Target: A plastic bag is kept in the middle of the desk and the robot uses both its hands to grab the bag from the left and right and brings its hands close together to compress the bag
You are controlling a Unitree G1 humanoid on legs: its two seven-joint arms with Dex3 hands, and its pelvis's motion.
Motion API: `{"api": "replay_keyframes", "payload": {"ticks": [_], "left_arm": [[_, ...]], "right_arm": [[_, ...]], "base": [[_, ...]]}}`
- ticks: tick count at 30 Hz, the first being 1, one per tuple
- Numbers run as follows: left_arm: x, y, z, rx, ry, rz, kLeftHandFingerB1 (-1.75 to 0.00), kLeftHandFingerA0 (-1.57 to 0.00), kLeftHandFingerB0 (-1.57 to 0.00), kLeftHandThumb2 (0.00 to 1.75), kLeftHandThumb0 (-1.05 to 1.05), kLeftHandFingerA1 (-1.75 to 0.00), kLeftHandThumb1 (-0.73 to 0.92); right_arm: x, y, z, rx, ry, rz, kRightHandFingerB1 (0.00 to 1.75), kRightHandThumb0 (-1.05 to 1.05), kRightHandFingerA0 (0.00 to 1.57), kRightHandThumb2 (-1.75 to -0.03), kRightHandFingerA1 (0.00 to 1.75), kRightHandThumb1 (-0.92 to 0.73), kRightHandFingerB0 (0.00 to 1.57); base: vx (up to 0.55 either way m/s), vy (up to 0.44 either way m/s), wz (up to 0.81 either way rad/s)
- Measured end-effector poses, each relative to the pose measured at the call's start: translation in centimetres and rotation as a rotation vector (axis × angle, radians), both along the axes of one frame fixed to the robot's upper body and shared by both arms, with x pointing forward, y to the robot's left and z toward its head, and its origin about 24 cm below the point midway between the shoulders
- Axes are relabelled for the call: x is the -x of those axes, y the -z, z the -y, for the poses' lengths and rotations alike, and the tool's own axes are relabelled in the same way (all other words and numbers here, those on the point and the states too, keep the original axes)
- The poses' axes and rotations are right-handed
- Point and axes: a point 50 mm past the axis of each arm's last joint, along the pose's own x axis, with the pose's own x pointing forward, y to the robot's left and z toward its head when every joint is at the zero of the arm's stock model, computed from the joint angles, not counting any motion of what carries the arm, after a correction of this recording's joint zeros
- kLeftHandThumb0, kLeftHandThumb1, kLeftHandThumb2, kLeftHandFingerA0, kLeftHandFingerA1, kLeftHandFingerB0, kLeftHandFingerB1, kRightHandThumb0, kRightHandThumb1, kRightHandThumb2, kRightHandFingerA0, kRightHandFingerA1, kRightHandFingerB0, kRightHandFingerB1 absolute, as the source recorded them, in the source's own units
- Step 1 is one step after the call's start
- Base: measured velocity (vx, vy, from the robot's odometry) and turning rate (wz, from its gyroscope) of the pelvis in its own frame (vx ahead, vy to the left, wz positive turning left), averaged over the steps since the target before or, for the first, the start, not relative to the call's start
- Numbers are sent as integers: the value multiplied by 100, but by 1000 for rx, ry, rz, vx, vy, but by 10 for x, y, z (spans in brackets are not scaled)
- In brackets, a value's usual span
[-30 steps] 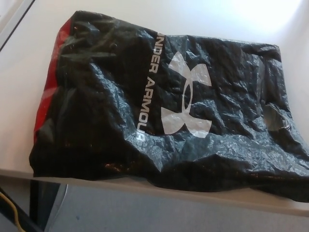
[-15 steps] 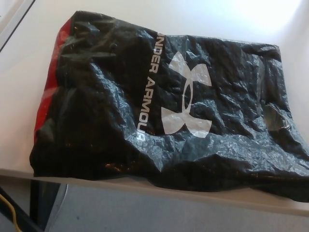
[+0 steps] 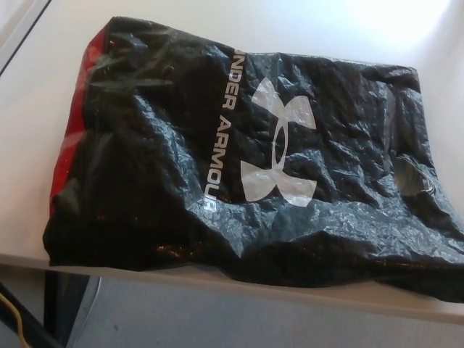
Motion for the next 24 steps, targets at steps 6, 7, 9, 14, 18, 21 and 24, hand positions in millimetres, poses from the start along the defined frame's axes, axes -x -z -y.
{"api": "replay_keyframes", "payload": {"ticks": [6, 7, 9, 14, 18, 21, 24], "left_arm": [[2, 2, 0, 0, 5, -11, -31, -31, -28, 67, -69, -37, 88], [2, 2, 0, 0, 7, -12, -32, -32, -29, 67, -68, -38, 88], [0, 2, 2, 0, 17, -12, -32, -33, -31, 66, -70, -37, 87], [-6, -5, 13, -28, 69, 9, -29, -23, -21, 68, -77, -35, 92], [-14, -15, 34, -80, 163, 28, -32, -23, -20, 68, -75, -39, 92], [-19, -17, 50, -88, 221, 45, -31, -23, -20, 67, -75, -39, 91], [-24, -19, 66, -90, 276, 62, -32, -22, -20, 68, -74, -40, 92]], "right_arm": [[0, 1, 0, -2, 1, -1, 30, -71, 24, -61, 36, -70, 21], [0, 1, 0, -2, 1, -2, 30, -72, 26, -61, 35, -70, 23], [0, 2, 0, -1, 2, -3, 30, -71, 25, -61, 35, -71, 21], [0, 3, -3, -5, -6, -4, 30, -71, 21, -61, 35, -71, 20], [-1, 7, -6, -13, -20, -13, 30, -73, 24, -61, 36, -70, 20], [-2, 9, -9, -17, -30, -16, 29, -74, 24, -62, 36, -71, 20], [-4, 11, -13, -20, -42, -16, 29, -72, 24, -61, 36, -70, 21]], "base": [[0, 0, 0], [0, 0, 0], [0, 0, 0], [0, 0, 0], [0, 0, 0], [0, 0, 0], [0, 0, 0]]}}
